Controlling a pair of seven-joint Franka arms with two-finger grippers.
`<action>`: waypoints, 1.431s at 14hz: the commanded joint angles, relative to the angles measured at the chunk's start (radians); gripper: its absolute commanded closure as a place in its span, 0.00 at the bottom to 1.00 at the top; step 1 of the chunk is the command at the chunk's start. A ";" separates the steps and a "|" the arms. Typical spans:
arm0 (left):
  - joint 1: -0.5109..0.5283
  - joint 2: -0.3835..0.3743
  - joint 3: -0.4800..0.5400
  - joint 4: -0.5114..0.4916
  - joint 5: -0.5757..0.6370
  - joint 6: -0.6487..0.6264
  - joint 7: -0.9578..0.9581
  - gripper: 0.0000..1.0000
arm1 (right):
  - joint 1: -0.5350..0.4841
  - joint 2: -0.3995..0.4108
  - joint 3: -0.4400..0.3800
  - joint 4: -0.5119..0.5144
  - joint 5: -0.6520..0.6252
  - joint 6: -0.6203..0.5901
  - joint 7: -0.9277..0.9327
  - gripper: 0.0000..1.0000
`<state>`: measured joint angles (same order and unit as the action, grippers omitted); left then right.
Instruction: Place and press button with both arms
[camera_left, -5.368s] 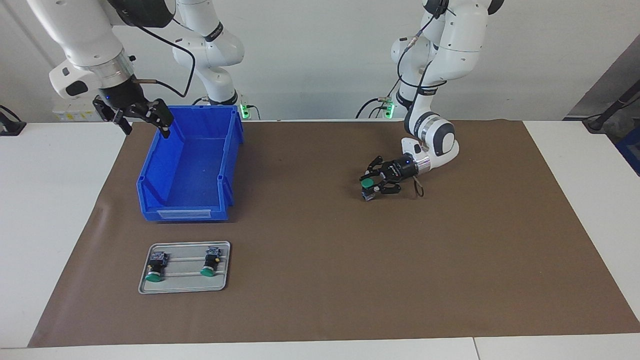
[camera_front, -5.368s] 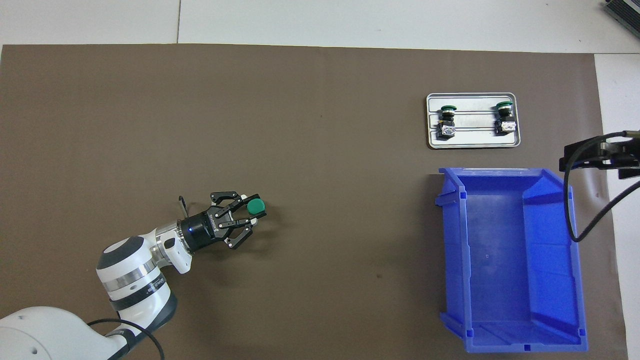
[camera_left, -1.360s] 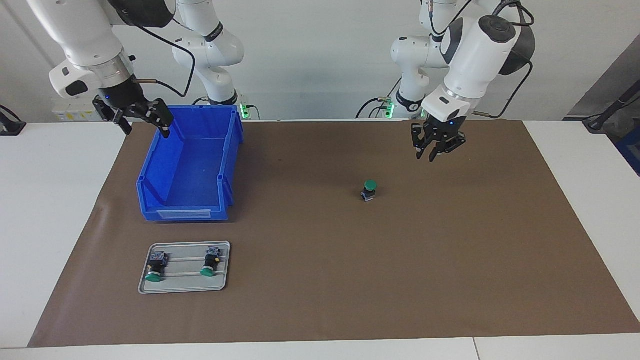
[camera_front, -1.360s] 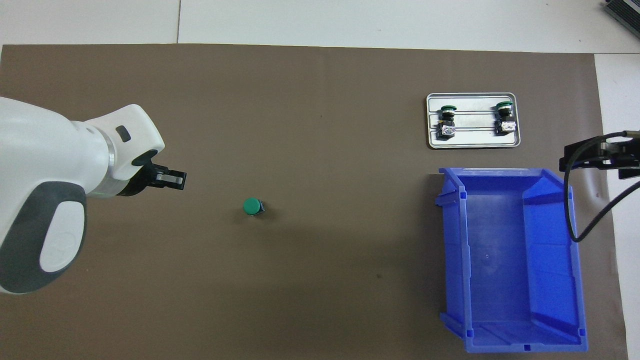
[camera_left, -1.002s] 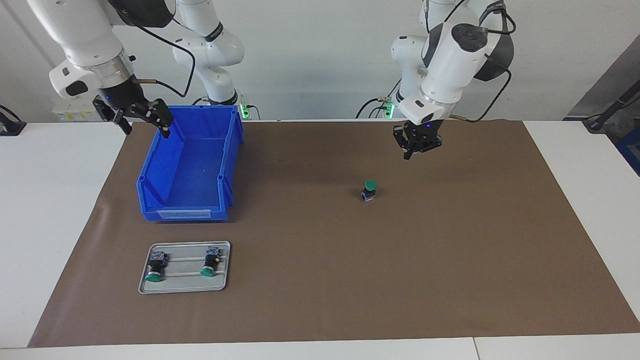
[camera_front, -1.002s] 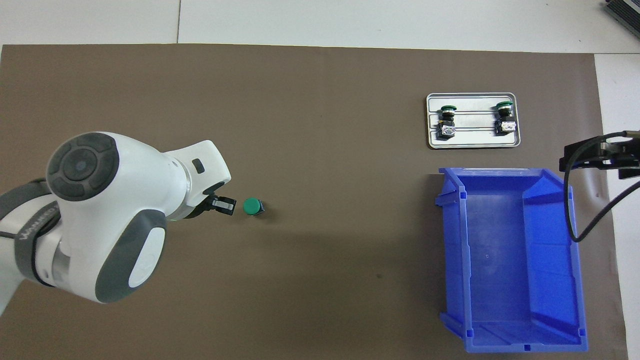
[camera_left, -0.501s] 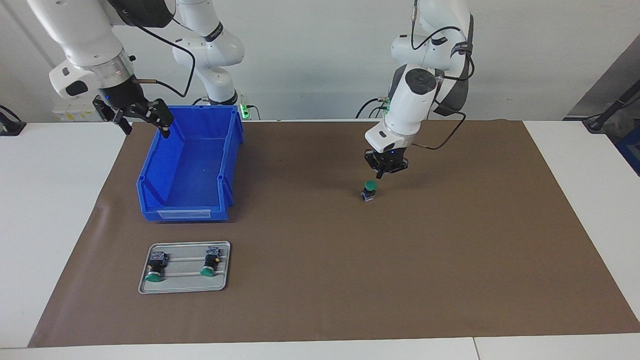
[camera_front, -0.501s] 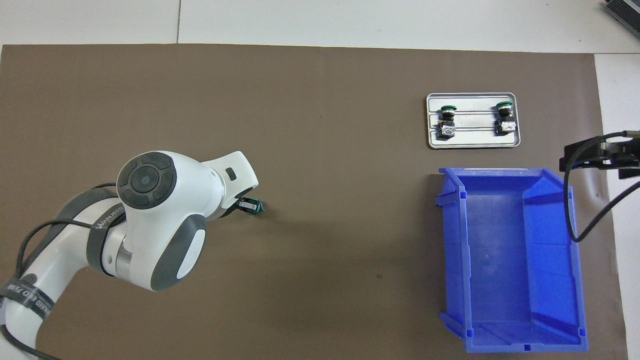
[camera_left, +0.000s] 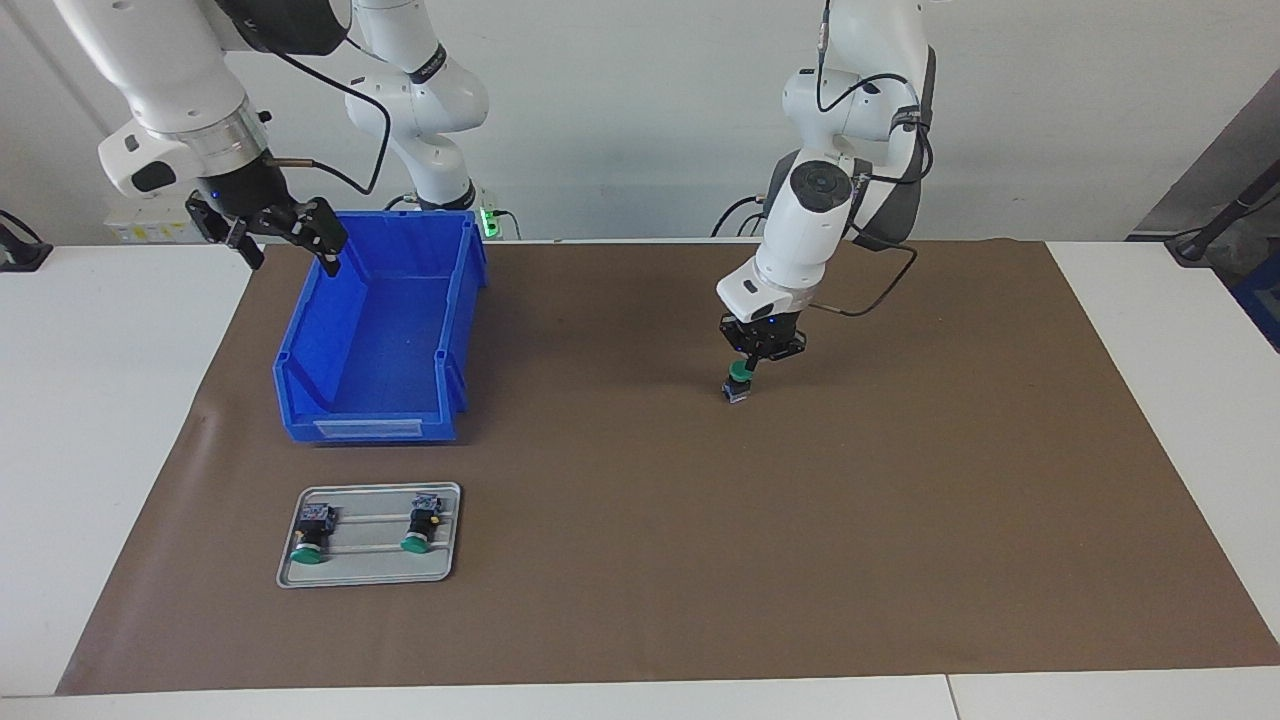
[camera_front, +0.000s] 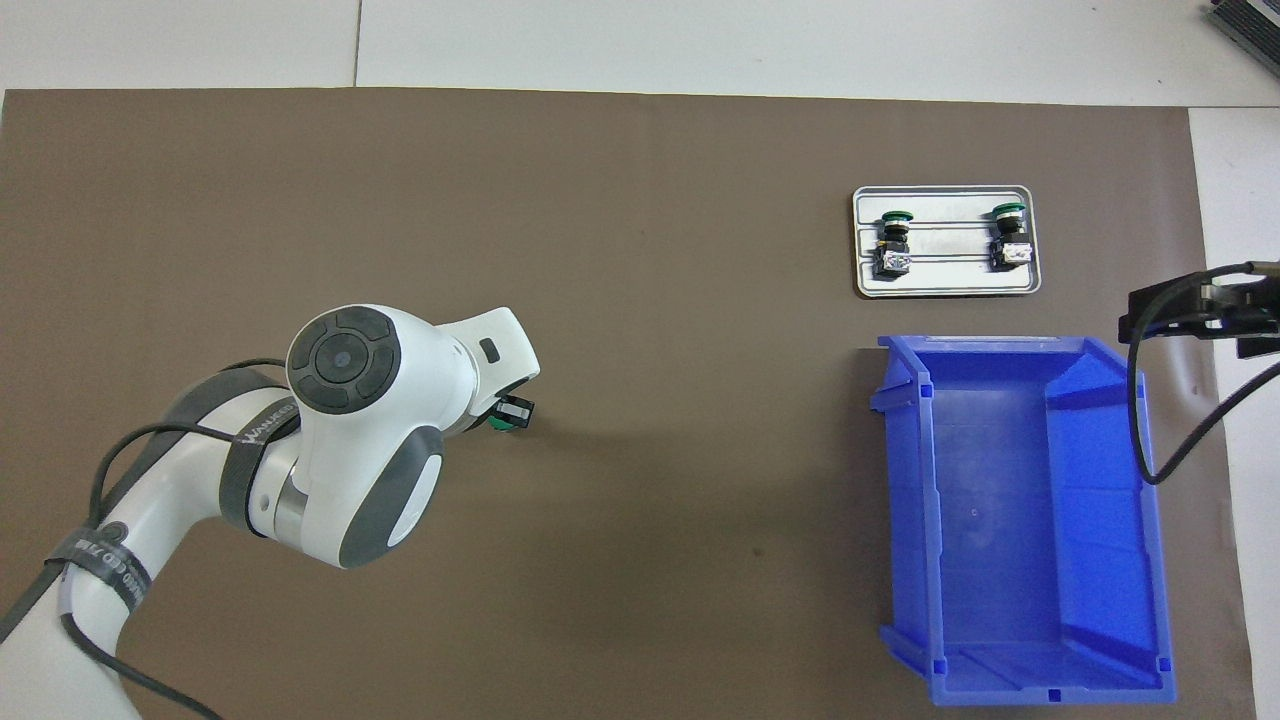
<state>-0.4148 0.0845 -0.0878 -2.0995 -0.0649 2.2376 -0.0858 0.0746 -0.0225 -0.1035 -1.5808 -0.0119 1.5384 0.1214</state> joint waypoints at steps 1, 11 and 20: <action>-0.028 0.024 0.013 0.013 0.023 0.022 -0.023 1.00 | -0.004 -0.022 0.001 -0.024 0.020 -0.001 0.009 0.00; -0.036 0.053 0.013 -0.008 0.059 0.042 -0.023 1.00 | -0.004 -0.022 0.001 -0.024 0.020 -0.001 0.009 0.00; -0.038 0.060 0.013 -0.008 0.063 0.027 -0.023 1.00 | -0.004 -0.023 0.001 -0.022 0.020 -0.001 0.009 0.00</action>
<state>-0.4387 0.1191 -0.0876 -2.1015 -0.0266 2.2565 -0.0873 0.0746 -0.0227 -0.1035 -1.5808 -0.0119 1.5384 0.1214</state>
